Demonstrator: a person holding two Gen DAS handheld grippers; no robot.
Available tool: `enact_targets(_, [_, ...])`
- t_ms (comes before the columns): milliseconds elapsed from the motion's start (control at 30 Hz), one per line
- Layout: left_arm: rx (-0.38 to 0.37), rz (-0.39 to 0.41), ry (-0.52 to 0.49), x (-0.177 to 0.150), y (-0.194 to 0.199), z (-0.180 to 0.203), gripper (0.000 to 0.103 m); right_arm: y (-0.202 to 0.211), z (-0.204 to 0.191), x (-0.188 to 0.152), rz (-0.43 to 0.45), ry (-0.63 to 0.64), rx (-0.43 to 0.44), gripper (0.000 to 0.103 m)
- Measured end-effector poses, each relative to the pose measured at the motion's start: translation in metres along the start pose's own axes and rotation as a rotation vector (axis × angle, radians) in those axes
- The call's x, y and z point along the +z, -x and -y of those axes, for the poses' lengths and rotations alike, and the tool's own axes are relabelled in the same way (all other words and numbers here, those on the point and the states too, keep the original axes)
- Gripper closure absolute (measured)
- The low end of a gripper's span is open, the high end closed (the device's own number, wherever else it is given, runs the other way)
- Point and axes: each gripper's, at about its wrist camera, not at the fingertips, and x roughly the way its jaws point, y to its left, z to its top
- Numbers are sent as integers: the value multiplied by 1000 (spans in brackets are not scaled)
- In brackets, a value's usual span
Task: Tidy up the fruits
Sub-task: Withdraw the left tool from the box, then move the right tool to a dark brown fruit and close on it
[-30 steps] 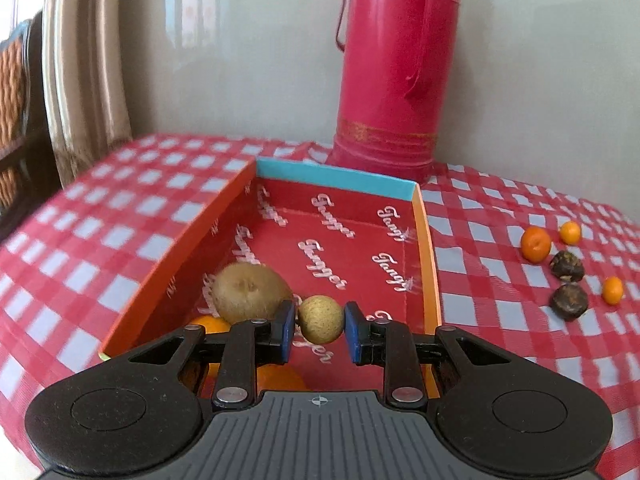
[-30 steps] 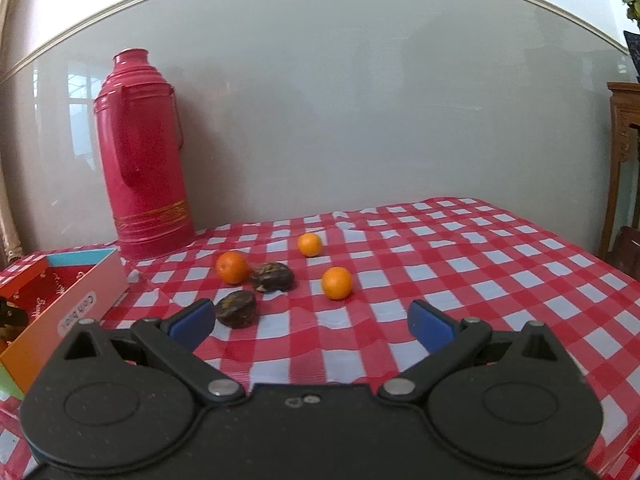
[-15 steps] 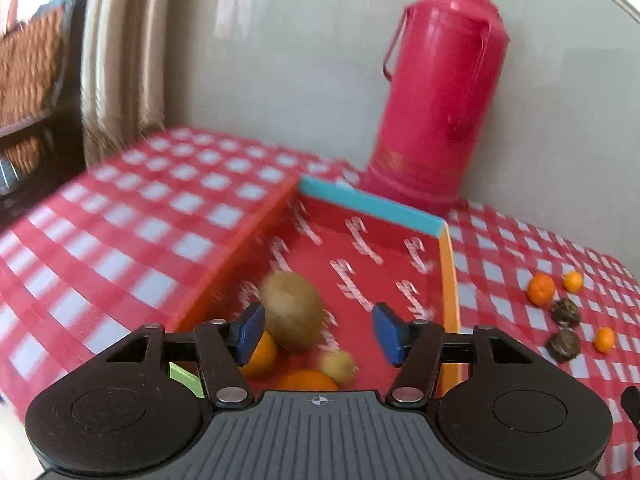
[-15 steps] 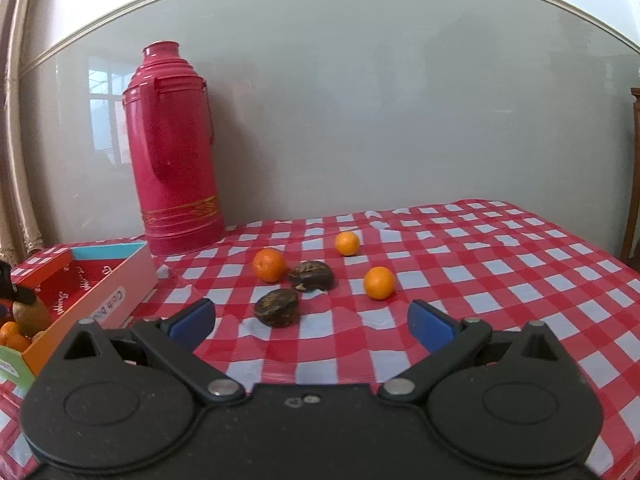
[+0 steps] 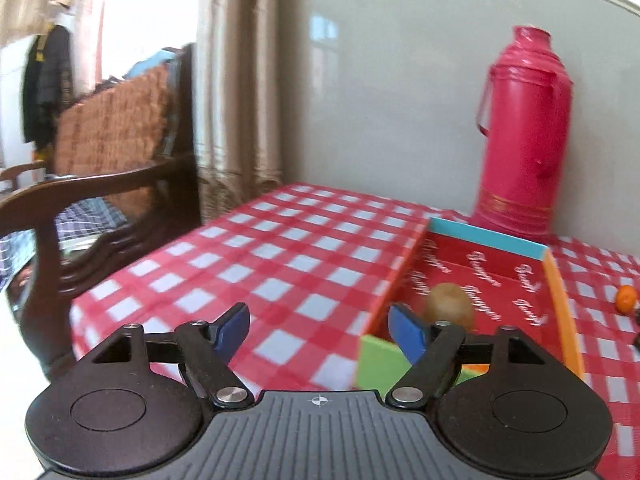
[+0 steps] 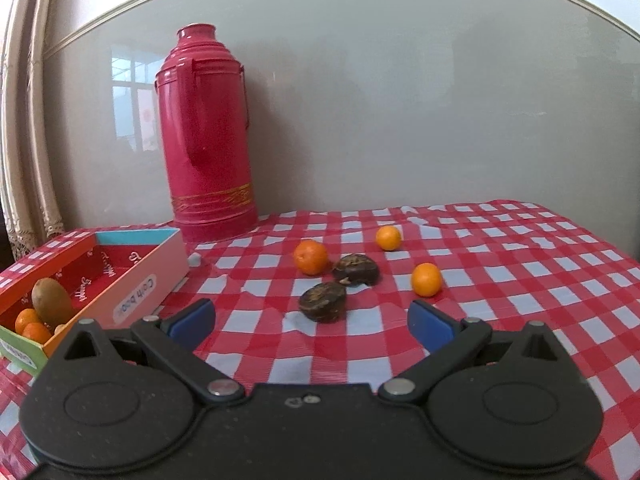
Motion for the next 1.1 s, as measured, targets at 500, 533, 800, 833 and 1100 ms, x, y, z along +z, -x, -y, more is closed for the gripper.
enact_targets(500, [106,87,30,-21,7,-24,17,-51,-6,16,-128,50,-20,30])
enact_targets(533, [109,83,40,-21,5,-26,17,-56,-6,17,-138,53,-27,30])
enact_targets(800, [111,53,83,-21,-2,-35,14,-94,8,24,-226,9,-61,41])
enact_targets(833, [110,51,85,-21,-3,-36,14,-97,10,25,-231,3,-60,41])
enact_targets(1100, [89,51,71,-22,-5,-32,12,-119,8,22,-294,1,-42,56])
